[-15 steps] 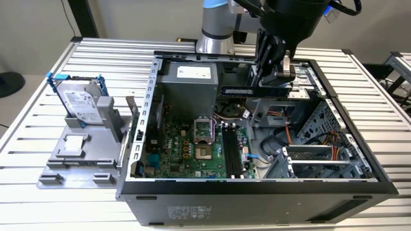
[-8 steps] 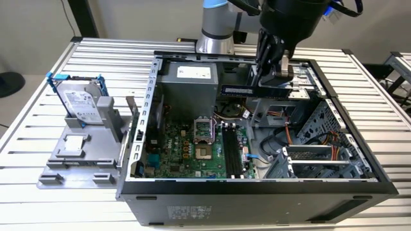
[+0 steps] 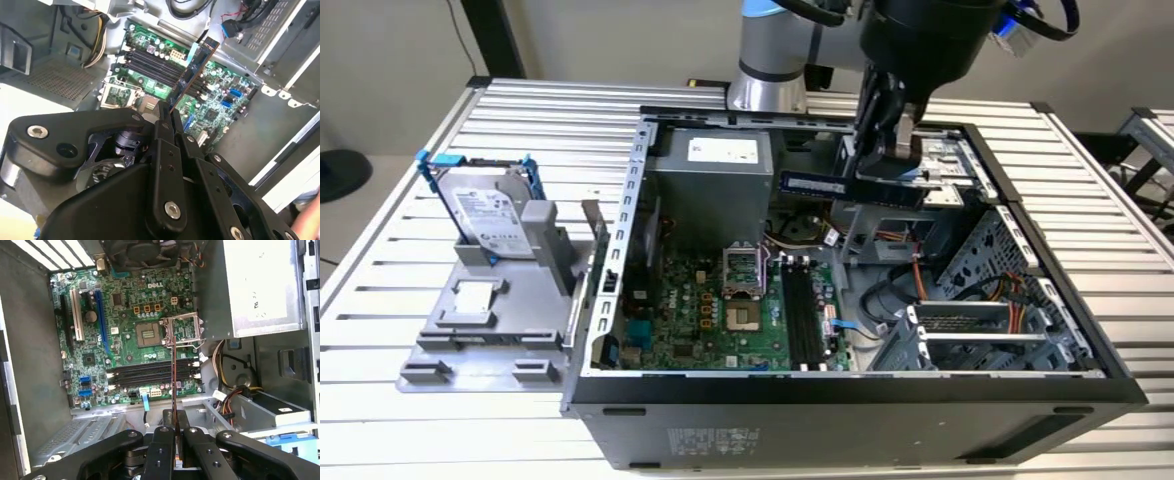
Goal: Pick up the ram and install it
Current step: 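Insert the ram into the slot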
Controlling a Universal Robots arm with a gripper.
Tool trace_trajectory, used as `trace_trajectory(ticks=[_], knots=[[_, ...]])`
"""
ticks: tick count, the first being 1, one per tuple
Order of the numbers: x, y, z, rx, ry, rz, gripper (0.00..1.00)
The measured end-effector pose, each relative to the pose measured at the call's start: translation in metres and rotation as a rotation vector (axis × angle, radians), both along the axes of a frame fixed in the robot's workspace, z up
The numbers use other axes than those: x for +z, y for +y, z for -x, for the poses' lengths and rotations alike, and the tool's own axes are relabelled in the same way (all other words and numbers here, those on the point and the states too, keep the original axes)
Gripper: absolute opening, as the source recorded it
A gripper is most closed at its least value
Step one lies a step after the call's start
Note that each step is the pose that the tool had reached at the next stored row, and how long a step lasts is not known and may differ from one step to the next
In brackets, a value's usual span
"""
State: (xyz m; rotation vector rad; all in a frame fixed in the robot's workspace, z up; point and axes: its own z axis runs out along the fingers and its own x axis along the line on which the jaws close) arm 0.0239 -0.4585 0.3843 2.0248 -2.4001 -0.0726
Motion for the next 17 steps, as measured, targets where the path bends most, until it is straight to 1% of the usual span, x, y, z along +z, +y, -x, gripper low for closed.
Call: trace_trajectory(ticks=[4, 6, 13, 15, 17], knots=[[0.0, 0.0, 0.0, -0.052, 0.0, 0.0, 0.0], [0.0, 0.0, 0.0, -0.072, 0.0, 0.0, 0.0], [0.0, 0.0, 0.0, -0.081, 0.0, 0.0, 0.0], [0.0, 0.0, 0.0, -0.096, 0.0, 0.0, 0.0], [0.0, 0.0, 0.0, -0.121, 0.0, -0.0001, 0.0]])
